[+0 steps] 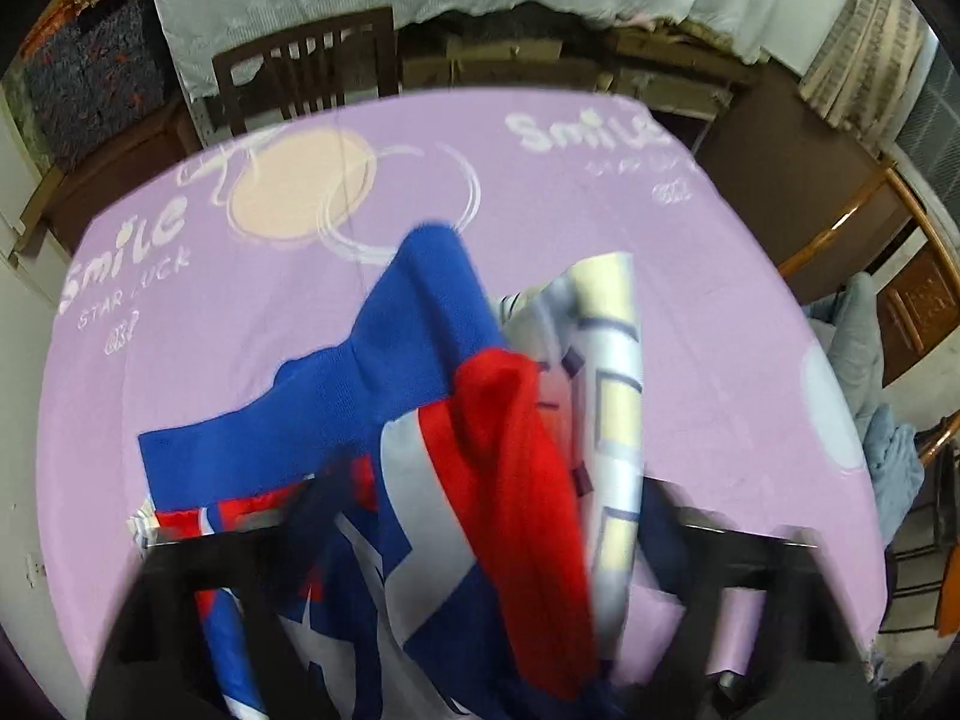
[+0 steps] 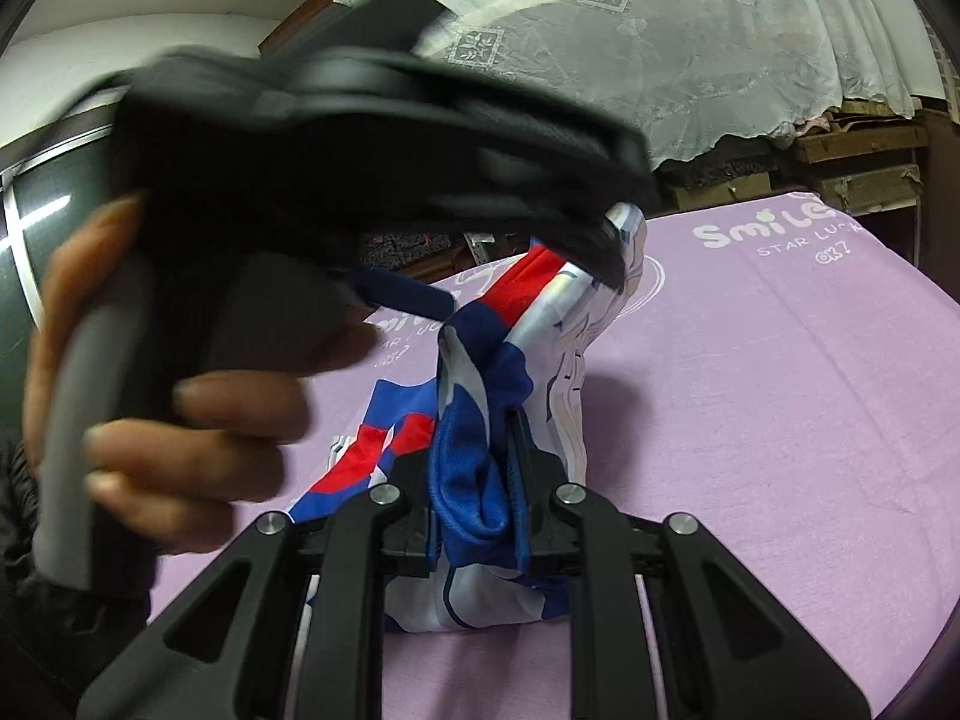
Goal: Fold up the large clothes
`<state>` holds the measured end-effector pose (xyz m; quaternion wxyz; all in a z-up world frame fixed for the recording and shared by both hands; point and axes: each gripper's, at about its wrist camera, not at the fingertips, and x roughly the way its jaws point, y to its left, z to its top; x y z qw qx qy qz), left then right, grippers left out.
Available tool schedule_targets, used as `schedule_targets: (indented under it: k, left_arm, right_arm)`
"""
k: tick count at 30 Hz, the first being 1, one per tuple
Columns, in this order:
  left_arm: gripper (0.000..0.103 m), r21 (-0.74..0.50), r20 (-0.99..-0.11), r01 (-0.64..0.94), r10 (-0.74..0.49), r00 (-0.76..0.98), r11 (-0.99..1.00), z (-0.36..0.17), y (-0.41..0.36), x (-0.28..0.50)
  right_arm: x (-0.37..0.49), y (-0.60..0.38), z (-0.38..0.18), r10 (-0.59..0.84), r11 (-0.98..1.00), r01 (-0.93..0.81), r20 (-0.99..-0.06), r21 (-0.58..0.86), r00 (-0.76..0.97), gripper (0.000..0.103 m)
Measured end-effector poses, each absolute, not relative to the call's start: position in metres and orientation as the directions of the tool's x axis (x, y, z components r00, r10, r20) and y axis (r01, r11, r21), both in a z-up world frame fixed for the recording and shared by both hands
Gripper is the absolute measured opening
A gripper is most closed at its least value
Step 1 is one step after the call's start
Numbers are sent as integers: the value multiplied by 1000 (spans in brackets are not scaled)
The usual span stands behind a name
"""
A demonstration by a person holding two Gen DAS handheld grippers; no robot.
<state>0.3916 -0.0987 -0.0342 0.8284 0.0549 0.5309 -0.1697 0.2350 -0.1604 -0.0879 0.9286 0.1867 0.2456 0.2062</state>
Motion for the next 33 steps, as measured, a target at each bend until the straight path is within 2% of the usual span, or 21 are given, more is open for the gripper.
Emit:
schedule_targets:
  k: [3, 6, 8, 9, 10, 11, 14, 15, 16, 17, 18, 22, 33]
  left_arm:
    - [36, -125, -898, 330, -248, 363, 936, -40, -90, 396]
    - [27, -111, -891, 331, -241, 384, 937, -36, -86, 393]
    - [27, -112, -887, 327, -242, 392, 938, -32, -84, 390]
    - [26, -123, -885, 327, -253, 392, 937, -32, -82, 391]
    - [26, -128, -884, 329, -258, 390, 936, -31, -81, 390]
    - [26, -135, -882, 330, -265, 390, 934, -31, -81, 391]
    - [25, -153, -873, 336, -286, 394, 929, -29, -77, 391]
    - [24, -155, -870, 336, -289, 399, 929, -28, -75, 390]
    - [24, -160, -863, 336, -297, 408, 928, -25, -70, 389]
    - [24, -169, -855, 336, -307, 417, 926, -21, -66, 387]
    - [24, -176, -847, 337, -317, 427, 925, -17, -61, 386]
    - [22, -189, -817, 318, -329, 474, 929, -3, -26, 375]
    - [22, -313, -769, 202, -372, 520, 928, -18, 115, 343]
  right_arm:
    - [238, -166, -91, 484, 838, -287, -386, 465, 786, 16]
    - [243, -178, -93, 500, 818, -279, -384, 502, 776, 17]
    - [245, -189, -96, 505, 804, -259, -385, 535, 772, 30]
    - [246, -194, -98, 510, 796, -248, -389, 553, 767, 48]
    - [246, -199, -100, 518, 786, -241, -393, 569, 760, 61]
    - [245, -199, -100, 523, 785, -248, -393, 568, 756, 61]
    - [242, -181, -99, 498, 832, -283, -418, 477, 760, 61]
    - [241, -172, -100, 487, 849, -295, -433, 438, 759, 54]
    - [240, -167, -101, 472, 861, -294, -441, 414, 763, 32]
    - [238, -162, -100, 451, 875, -286, -444, 390, 775, 21]
    - [236, -161, -96, 439, 880, -285, -425, 380, 791, 19]
    - [230, -144, -84, 438, 890, -321, -407, 325, 801, 18]
    - [214, -25, -59, 409, 884, -467, -444, -25, 797, 18]
